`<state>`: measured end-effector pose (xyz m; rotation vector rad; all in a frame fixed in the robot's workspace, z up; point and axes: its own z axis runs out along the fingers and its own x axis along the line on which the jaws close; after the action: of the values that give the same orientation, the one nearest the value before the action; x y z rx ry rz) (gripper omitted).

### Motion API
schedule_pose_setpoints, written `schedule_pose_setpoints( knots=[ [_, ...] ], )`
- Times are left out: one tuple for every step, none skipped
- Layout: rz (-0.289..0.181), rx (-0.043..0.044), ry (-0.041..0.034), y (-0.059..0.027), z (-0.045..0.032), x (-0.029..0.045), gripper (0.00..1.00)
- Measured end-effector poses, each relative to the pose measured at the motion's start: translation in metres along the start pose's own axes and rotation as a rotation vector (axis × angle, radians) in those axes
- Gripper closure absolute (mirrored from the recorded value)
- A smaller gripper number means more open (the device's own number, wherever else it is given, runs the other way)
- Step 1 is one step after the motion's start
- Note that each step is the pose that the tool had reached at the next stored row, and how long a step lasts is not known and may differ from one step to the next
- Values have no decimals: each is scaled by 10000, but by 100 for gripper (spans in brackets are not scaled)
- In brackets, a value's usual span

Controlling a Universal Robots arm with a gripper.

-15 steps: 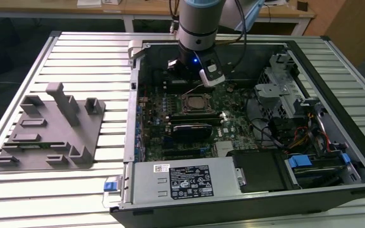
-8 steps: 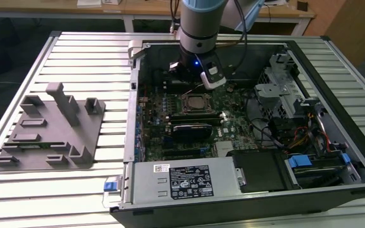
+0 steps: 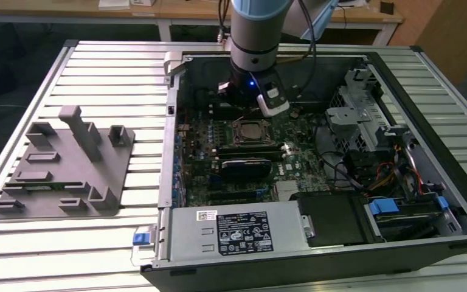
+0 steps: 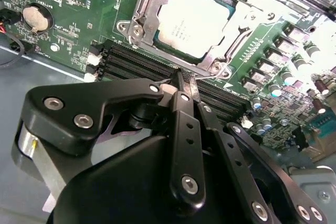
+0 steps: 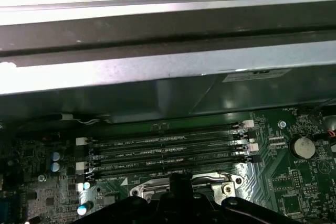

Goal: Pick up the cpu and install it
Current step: 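Install the first cpu locking lever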

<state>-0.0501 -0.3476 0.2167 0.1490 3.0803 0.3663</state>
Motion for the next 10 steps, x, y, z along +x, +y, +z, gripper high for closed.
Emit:
schedule_pose_setpoints(
  knots=[
    [3,0,-7,0,4,-2,89],
    [7,-1,-14,0,9,-4,89],
    [11,0,-19,0,13,-5,89],
    [16,0,-24,2,17,-7,89],
    [18,-1,-27,4,22,-11,89],
    [20,-2,-28,8,26,-14,89],
    [20,-2,-28,13,29,-18,89],
    [20,-2,-28,19,32,-23,89],
    [21,-2,-28,25,35,-30,89],
    [21,-1,-28,29,37,-37,89]
  ],
)
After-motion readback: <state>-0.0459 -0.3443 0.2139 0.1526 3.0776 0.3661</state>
